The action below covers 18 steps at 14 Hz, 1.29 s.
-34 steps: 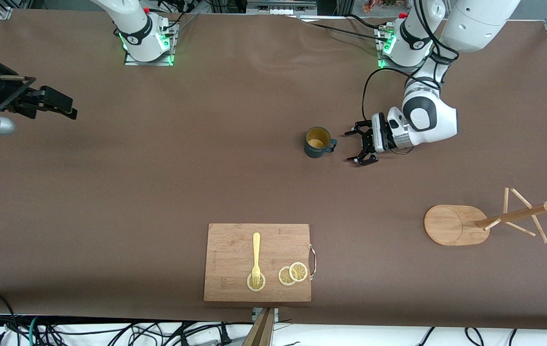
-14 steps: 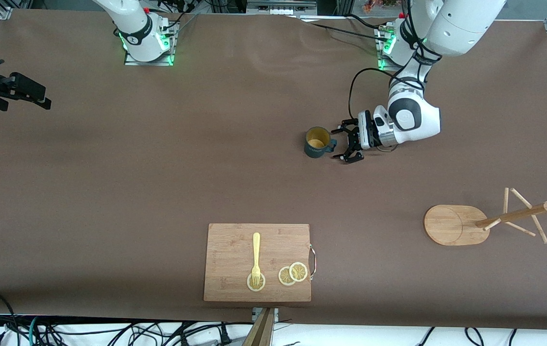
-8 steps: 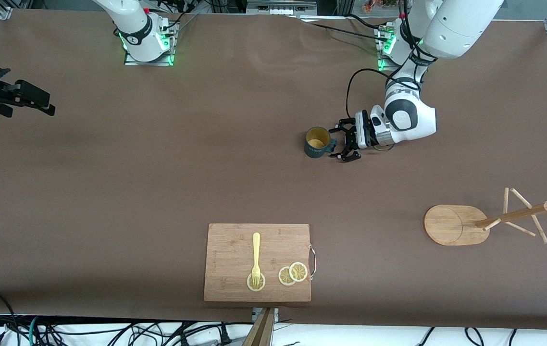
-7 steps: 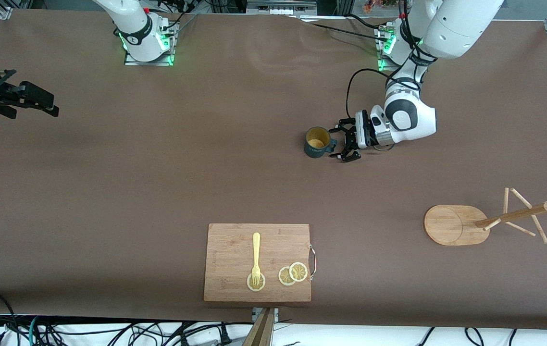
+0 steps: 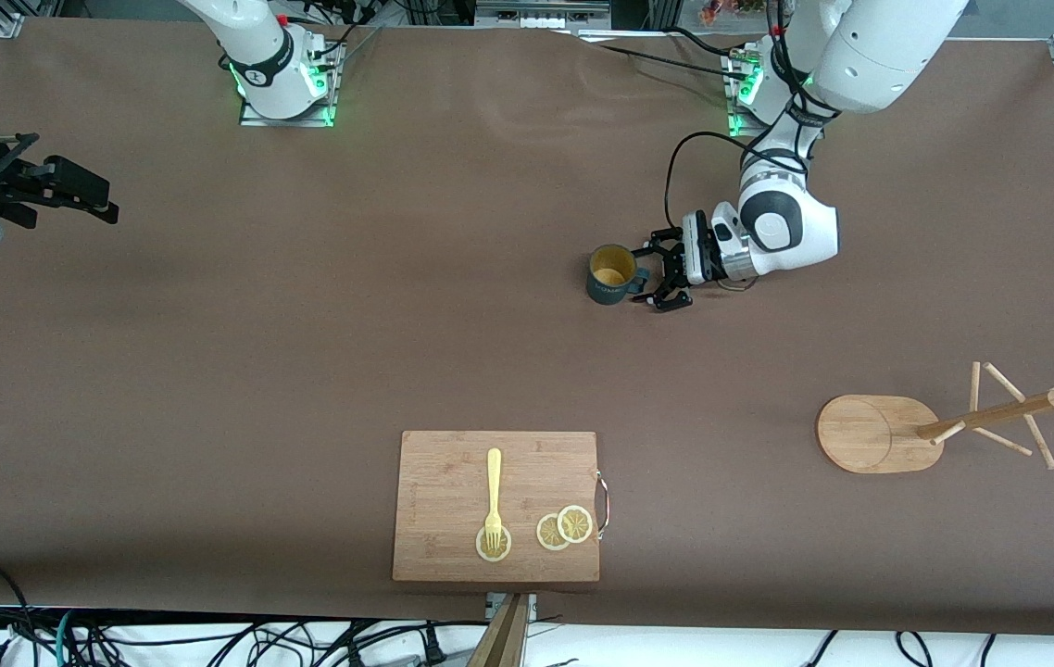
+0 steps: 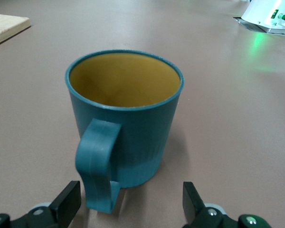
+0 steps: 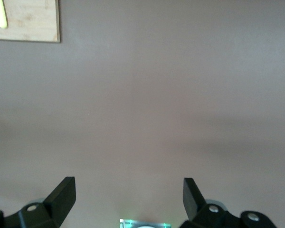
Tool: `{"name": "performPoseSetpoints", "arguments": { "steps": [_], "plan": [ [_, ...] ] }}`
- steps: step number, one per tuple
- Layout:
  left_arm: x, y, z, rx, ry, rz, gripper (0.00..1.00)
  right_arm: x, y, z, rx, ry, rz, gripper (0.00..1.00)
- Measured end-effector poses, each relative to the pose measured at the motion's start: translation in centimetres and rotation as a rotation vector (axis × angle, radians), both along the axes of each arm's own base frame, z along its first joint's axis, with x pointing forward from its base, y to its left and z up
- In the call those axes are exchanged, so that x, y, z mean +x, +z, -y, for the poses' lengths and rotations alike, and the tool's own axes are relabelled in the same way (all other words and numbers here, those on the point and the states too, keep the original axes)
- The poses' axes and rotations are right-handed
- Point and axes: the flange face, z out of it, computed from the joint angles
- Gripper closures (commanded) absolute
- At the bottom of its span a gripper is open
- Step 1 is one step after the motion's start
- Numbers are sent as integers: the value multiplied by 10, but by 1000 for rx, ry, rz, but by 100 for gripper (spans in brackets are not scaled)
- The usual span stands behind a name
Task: Pass cup and hang on rack
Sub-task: 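Close the left gripper on the teal mug's handle, then lift the mug by its handle with the left gripper toward the rack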
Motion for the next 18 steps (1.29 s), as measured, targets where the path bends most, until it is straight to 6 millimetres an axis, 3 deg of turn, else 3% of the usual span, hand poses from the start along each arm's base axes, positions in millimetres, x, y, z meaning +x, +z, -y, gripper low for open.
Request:
{"name": "performPoseSetpoints", "arguments": {
  "steps": [2, 4, 6, 8, 9, 18],
  "plan": [
    [0, 0, 1, -2, 2, 1, 26, -3, -5, 0, -3, -20, -29, 0],
    [-1, 0, 1, -2, 1, 1, 54, -6, -10, 1, -7, -50, -46, 0],
    [-1, 0, 1, -2, 1, 1, 71, -9, -11, 1, -7, -55, -50, 0],
    [-1, -1, 1, -2, 1, 1, 96, -10, -12, 2, -9, -59, -51, 0],
    [-1, -1, 1, -2, 1, 1, 100, -10, -13, 4, -9, -62, -53, 0],
    [6, 3, -5, -8, 50, -35, 100, -9, -16, 14, -10, -83, -52, 0]
  ]
}}
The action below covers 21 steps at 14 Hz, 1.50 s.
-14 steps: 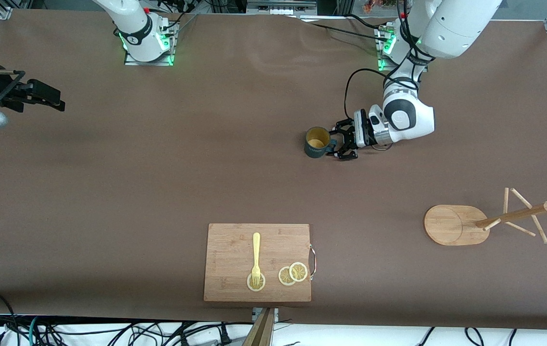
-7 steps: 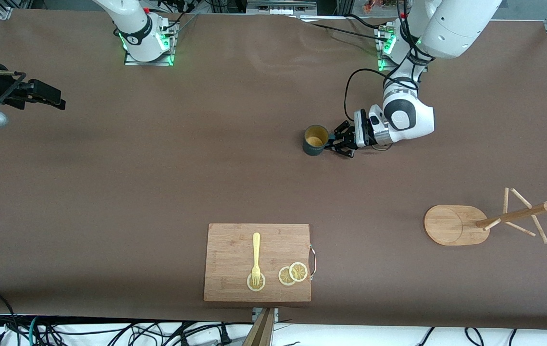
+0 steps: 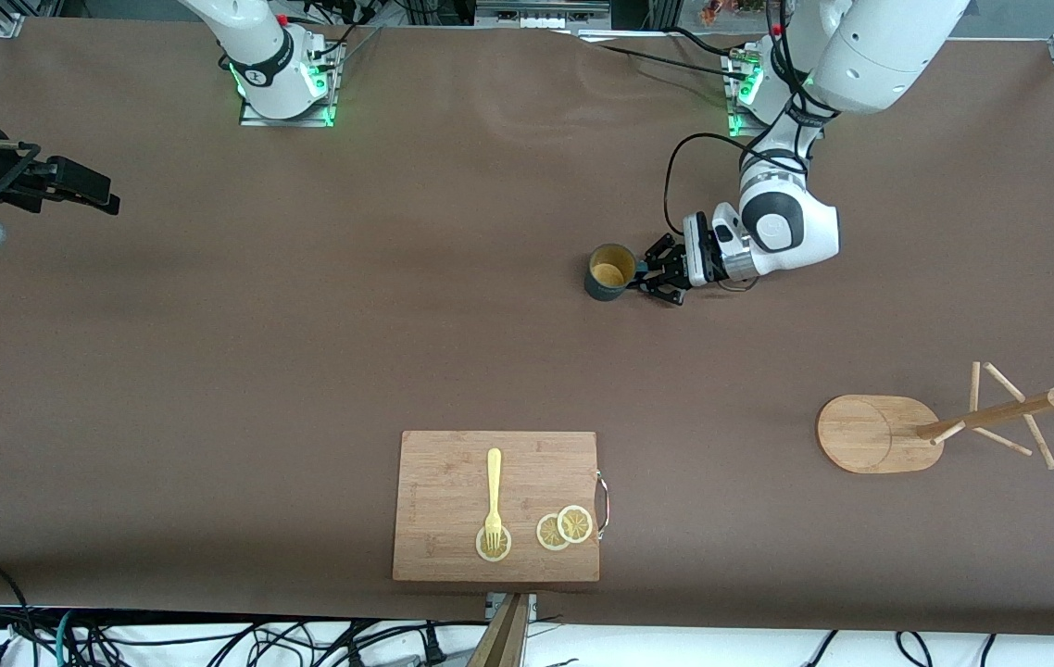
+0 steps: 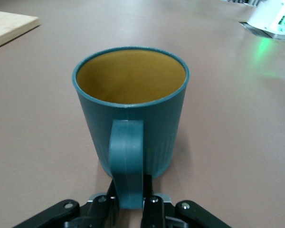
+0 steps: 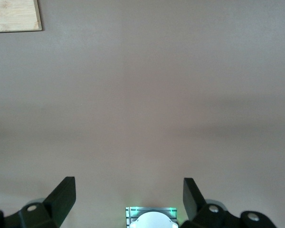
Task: Pass cup and hang on rack
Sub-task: 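Lift the mug by its handle with the left gripper toward the rack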
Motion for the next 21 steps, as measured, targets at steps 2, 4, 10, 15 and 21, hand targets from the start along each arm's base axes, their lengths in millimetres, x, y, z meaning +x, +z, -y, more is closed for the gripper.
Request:
{"name": "performPoseSetpoints", "arguments": {
  "steps": [2, 4, 10, 15, 21],
  "plan": [
    [13, 11, -7, -12, 62, -31, 100, 0, 0, 0, 0, 0, 0, 0],
    [24, 26, -17, -23, 126, -55, 100, 0, 0, 0, 0, 0, 0, 0],
    [60, 98, -60, 7, 268, -265, 100, 0, 0, -3, 1, 6, 2, 0],
    [71, 159, -127, -68, 418, -530, 100, 0, 1, -5, 1, 10, 1, 0],
    [93, 236, -228, 6, 512, -783, 100, 0, 1, -6, 1, 11, 1, 0]
  ]
}}
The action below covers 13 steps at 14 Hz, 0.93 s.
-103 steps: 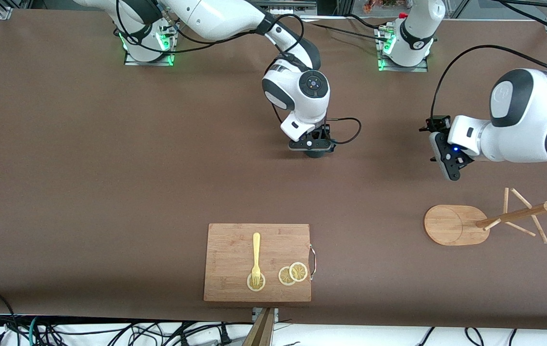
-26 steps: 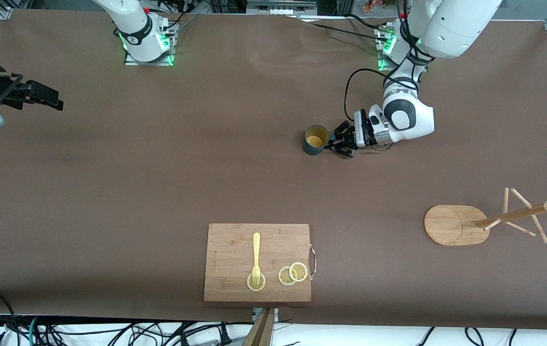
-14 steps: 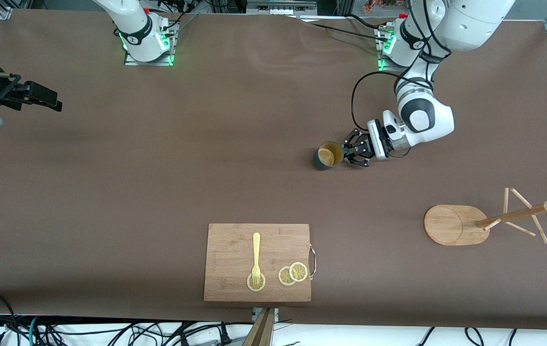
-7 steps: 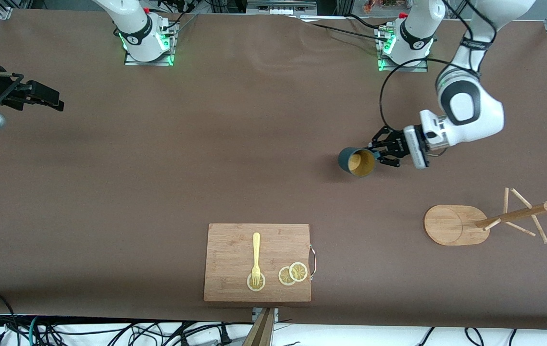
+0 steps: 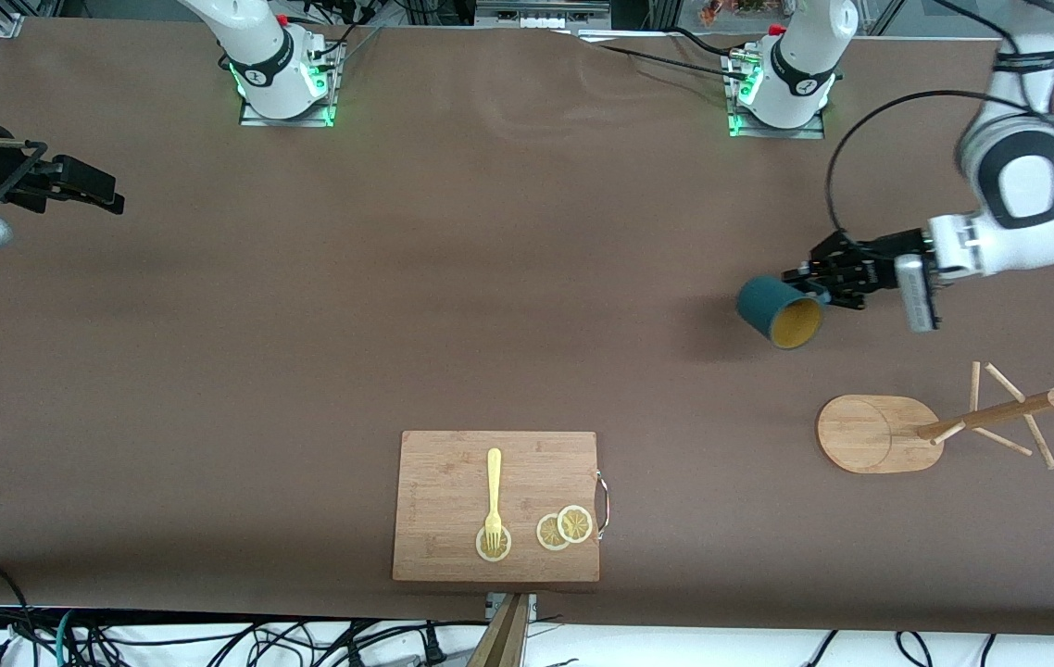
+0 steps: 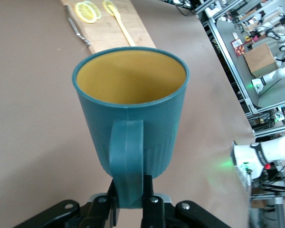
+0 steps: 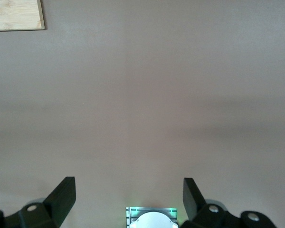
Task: Pass cup and hang on rack
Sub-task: 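Lift the mug by its handle with the left gripper toward the rack, then lower the mug onto a rack peg with the left gripper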
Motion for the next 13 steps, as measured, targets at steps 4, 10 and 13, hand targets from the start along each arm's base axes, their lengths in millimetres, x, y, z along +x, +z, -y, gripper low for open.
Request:
{"name": "performPoseSetpoints", "arguments": {
  "steps": [4, 10, 13],
  "plan": [
    [-3, 28, -55, -17, 116, -148, 100, 0, 0, 0, 0, 0, 0, 0],
    [-15, 30, -97, -97, 370, -426, 100, 0, 0, 0, 0, 1, 0, 0],
    [-18, 20, -122, -224, 461, -495, 100, 0, 0, 0, 0, 1, 0, 0]
  ]
}}
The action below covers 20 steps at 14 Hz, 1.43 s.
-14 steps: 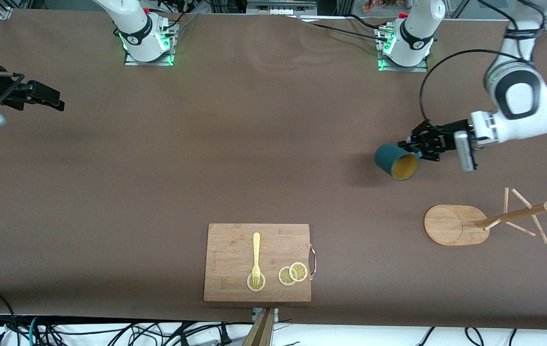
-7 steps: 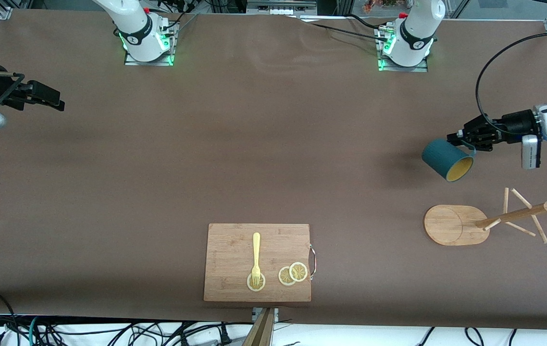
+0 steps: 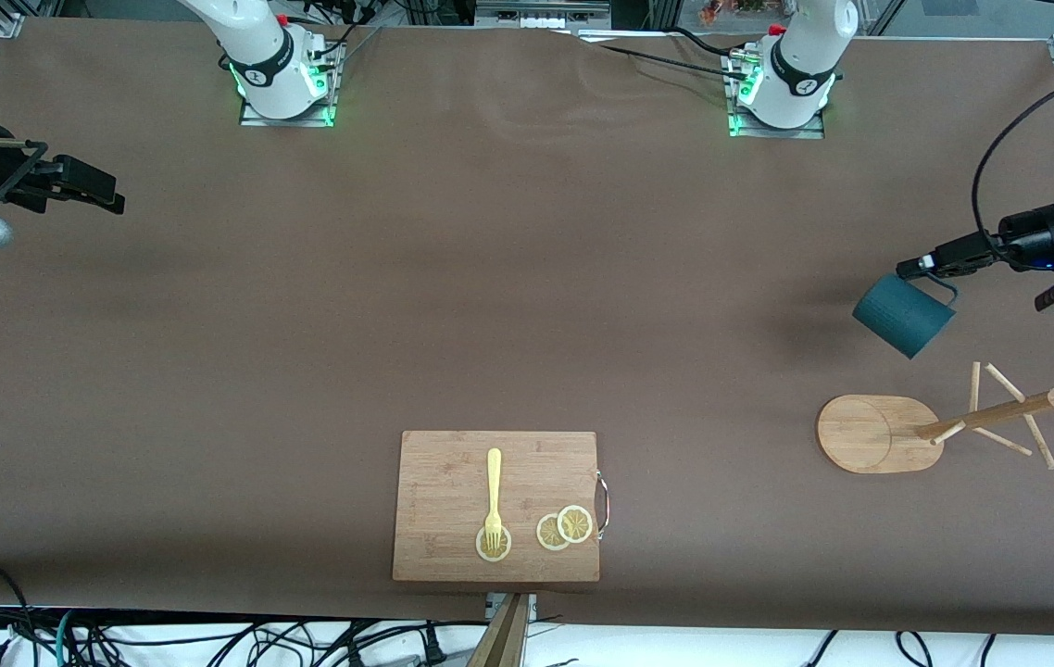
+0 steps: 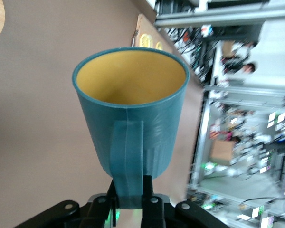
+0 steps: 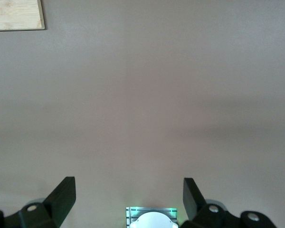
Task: Pass cup and hang on rack
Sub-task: 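Lower the mug onto a rack peg with the left gripper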
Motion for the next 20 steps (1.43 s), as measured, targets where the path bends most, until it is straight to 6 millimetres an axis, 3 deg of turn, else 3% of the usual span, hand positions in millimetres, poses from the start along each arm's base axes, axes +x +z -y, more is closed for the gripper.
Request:
{"name": "performPoseSetpoints", "arguments": {
  "steps": [9, 13, 20],
  "plan": [
    [1, -49, -50, -299, 131, -37, 100, 0, 0, 0, 0, 0, 0, 0],
    [-2, -64, -63, -379, 174, -39, 100, 0, 0, 0, 0, 0, 0, 0],
    [10, -96, -84, -466, 179, -47, 100, 0, 0, 0, 0, 0, 0, 0]
  ]
}}
